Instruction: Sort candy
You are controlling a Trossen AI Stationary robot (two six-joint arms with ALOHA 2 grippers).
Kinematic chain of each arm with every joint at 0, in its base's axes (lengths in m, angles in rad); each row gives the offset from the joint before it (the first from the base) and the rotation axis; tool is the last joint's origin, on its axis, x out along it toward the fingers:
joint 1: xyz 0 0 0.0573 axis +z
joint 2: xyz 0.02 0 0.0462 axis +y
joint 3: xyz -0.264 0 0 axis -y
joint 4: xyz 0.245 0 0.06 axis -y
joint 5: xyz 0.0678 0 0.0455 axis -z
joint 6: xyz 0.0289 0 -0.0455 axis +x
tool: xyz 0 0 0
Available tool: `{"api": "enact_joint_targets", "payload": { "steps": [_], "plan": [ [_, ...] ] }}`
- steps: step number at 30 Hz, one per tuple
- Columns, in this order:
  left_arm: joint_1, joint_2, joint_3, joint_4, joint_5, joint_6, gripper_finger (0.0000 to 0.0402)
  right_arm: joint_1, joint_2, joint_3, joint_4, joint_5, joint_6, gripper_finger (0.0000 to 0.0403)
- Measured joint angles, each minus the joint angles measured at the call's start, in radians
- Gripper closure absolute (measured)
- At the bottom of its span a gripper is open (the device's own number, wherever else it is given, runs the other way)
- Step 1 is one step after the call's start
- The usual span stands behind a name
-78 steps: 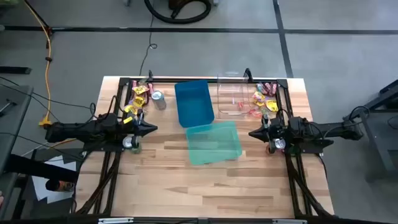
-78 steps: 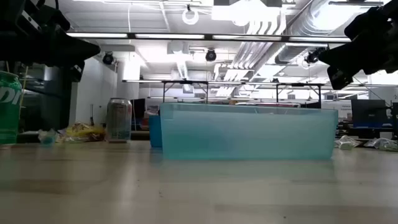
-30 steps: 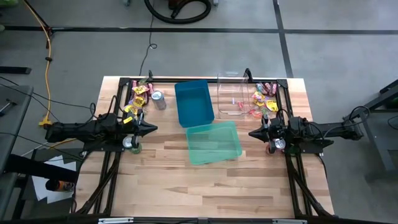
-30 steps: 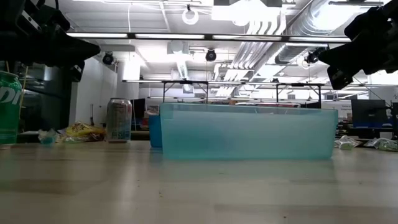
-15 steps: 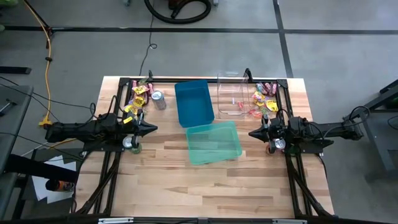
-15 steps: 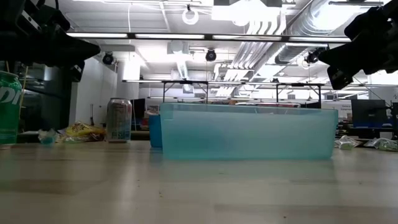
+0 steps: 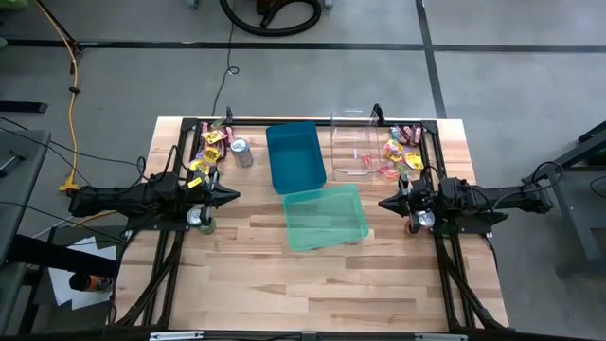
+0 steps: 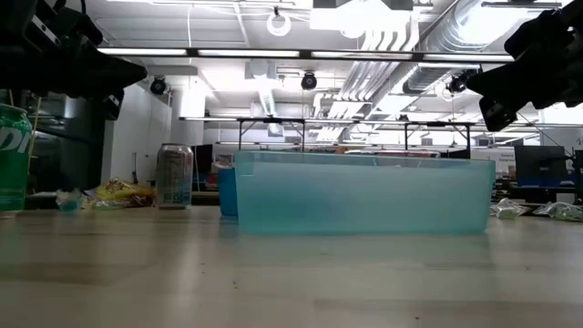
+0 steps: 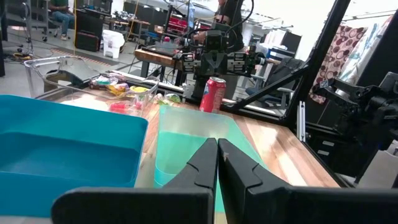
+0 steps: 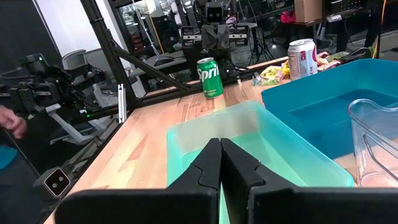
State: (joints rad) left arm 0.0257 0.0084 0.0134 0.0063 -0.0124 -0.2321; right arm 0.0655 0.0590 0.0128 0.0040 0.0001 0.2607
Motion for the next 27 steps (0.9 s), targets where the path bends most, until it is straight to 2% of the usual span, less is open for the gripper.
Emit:
{"api": "enact_joint_targets", "payload": {
  "steps": [23,27],
  "plan": [
    [0.0,0.0,0.0,0.001,0.0,0.0,0.0401,0.0,0.0,0.0,0.0,0.0,0.0,0.0402],
    [0.0,0.001,0.0,0.076,-0.006,-0.063,0.0401,0.0,0.0,0.0,0.0,0.0,0.0,0.0402]
  ]
}}
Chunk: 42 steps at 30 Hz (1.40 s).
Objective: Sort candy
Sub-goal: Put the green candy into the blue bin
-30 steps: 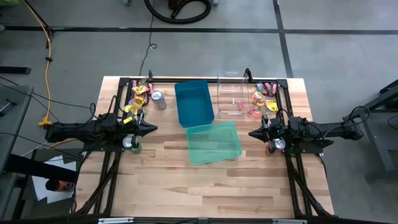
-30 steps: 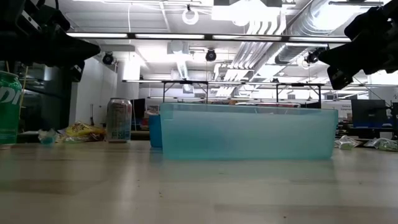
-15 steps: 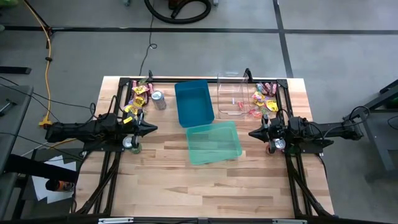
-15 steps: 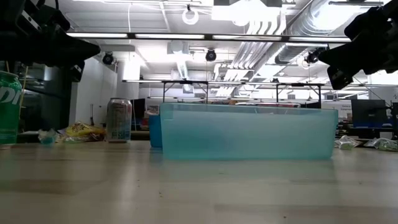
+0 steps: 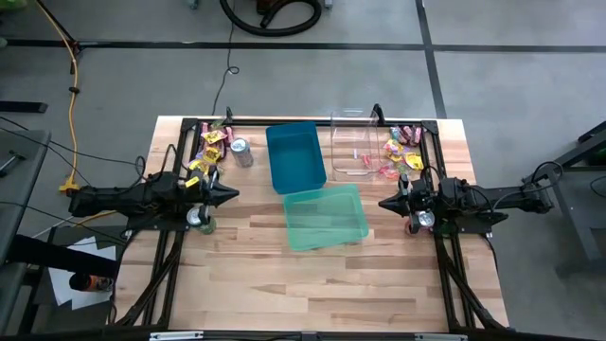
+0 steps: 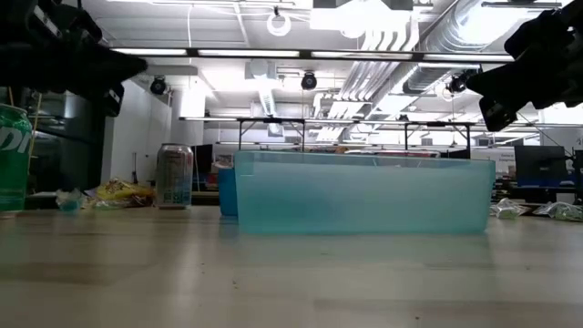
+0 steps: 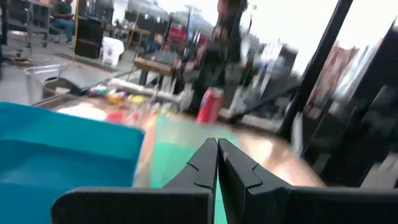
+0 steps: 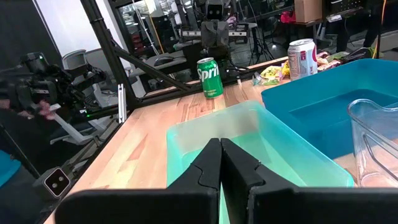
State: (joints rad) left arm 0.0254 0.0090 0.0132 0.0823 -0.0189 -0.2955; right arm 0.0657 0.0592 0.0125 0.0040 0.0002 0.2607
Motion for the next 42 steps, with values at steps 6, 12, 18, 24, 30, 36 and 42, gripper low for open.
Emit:
{"api": "enact_joint_targets", "payload": {
  "steps": [6,12,18,24,30,36,42],
  "plan": [
    [0.0,0.0,0.0,0.393,-0.161,-0.211,0.0401,0.0,0.0,0.0,0.0,0.0,0.0,0.0402],
    [0.0,-0.001,0.001,0.692,-0.418,-0.23,0.0401,0.0,0.0,0.0,0.0,0.0,0.0,0.0402],
    [0.006,0.053,0.071,0.507,-0.667,-0.32,0.0399,0.0,0.0,0.0,0.0,0.0,0.0,0.0402],
    [0.117,0.283,0.298,0.091,-0.659,-0.419,0.0357,0.0,0.0,0.0,0.0,0.0,0.0,0.0402],
    [0.431,0.493,0.651,-0.55,-0.479,-0.355,0.0295,0.0,0.0,0.0,0.0,0.0,0.0,0.0402],
    [0.803,0.819,0.859,-0.863,-0.157,-0.209,0.0274,0.0,0.0,0.0,0.0,0.0,0.0,0.0402],
    [0.972,1.076,0.967,-1.018,-0.067,-0.126,0.0273,0.0,0.0,0.0,0.0,0.0,0.0,0.0402]
  ]
}}
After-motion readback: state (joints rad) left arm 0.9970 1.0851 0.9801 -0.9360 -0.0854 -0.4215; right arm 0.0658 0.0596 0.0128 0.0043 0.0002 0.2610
